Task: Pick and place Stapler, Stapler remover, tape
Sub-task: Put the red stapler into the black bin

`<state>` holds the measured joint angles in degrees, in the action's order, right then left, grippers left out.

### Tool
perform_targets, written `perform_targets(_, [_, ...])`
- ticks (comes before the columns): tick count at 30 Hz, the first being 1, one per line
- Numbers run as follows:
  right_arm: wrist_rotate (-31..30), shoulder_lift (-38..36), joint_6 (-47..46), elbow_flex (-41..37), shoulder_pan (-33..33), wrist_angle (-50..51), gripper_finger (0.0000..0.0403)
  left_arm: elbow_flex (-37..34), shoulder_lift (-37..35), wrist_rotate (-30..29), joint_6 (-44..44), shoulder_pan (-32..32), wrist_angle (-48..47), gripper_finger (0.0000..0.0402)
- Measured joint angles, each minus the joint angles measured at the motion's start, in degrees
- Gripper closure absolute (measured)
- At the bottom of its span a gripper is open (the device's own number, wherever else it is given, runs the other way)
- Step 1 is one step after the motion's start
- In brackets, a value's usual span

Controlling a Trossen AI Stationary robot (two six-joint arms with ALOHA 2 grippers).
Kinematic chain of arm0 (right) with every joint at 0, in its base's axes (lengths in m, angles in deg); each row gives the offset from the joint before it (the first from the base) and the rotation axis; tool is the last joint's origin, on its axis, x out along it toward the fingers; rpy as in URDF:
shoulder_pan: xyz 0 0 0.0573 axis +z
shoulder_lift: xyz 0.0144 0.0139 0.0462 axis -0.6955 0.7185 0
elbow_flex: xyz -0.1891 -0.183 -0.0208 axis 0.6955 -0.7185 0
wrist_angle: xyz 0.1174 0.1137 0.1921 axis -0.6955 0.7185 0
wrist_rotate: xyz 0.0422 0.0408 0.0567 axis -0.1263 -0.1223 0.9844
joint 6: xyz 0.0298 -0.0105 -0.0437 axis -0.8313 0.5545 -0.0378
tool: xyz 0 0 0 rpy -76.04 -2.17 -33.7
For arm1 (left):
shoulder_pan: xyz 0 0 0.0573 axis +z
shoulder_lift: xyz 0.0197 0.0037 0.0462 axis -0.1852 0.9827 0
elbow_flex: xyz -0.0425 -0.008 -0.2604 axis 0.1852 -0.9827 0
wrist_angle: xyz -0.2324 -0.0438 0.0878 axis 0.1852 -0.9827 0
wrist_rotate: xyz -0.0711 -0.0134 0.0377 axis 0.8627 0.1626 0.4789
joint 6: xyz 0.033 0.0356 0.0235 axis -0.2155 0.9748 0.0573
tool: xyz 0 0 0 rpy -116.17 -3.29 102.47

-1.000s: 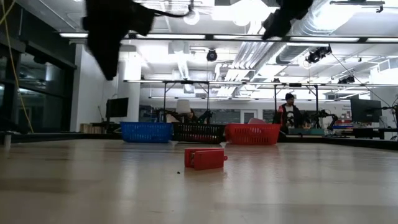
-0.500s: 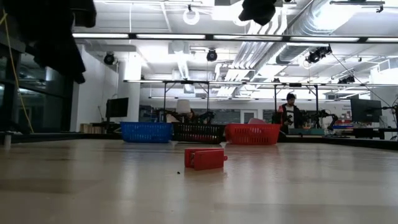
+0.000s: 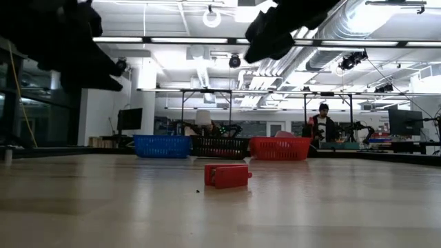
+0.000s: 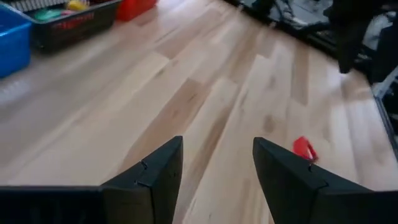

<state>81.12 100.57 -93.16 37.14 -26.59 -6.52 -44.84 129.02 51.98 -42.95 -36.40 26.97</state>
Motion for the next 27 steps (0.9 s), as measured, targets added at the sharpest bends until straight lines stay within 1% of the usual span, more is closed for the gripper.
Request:
perform_targets(2, [0.01, 0.95, -0.41, 0.04, 0.05, -1.42, 0.0222, -3.24, -0.09, 3.7, 3.31, 2.42, 6.75, 0.0211])
perform_targets(5, [-0.35, 2.1, -1.81, 0.14, 0.16, -3.1, 0.0222, -9.15, -0.94, 8.35, 5.03, 6.28, 14.4, 0.0211])
perform_targets(7, [-0.59, 2.16, -1.88, 0.13, 0.15, -2.86, 0.0222, -13.17, -1.02, 11.83, 6.63, 8.33, 23.0, 0.0213])
perform_targets(9, [-0.75, 2.25, -1.86, 0.22, 0.17, -3.62, 0.0222, -17.51, -1.81, 14.69, 8.49, 10.16, 31.43, 0.0222])
perform_targets(11, [-1.04, 2.32, -2.0, 0.17, 0.15, -3.44, 0.0222, -19.38, -1.5, 16.55, 10.67, 11.98, 37.66, 0.0237])
perform_targets(13, [-1.31, 2.67, -2.33, 0.2, 0.15, -4.21, 0.0222, -19.16, -2.8, 19.87, 13.59, 14.18, 36.0, 0.0257])
perform_targets(14, [-1.58, 2.87, -2.37, 0.2, 0.15, -4.31, 0.0222, -19.16, -2.98, 22.77, 14.94, 15.45, 37.11, 0.0268])
perform_targets(17, [-1.54, 4.28, -2.07, 0.2, -0.02, -4.29, 0.0222, -19.17, -2.96, 31.2, 17.09, 19.83, 36.48, 0.0305])
perform_targets(19, [-0.28, 5.98, -1.89, 0.2, -0.24, -4.53, 0.0222, -19.18, -2.97, 36.69, 19.1, 22.76, 36.65, 0.0329])
perform_targets(21, [1.2, 7.79, -1.69, 0.2, -0.24, -5.37, 0.0222, -19.19, -2.96, 40.77, 20.69, 25.77, 35.75, 0.035])
perform_targets(22, [1.34, 8.74, -1.51, 0.2, -0.24, -5.59, 0.0222, -19.2, -2.96, 41.55, 22.01, 27.31, 35.39, 0.036])
perform_targets(27, [1.56, 12.01, 0.08, 0.11, -0.22, -5.76, 0.0222, -19.24, -2.85, 41.68, 29.08, 33.31, 34.36, 0.0393])
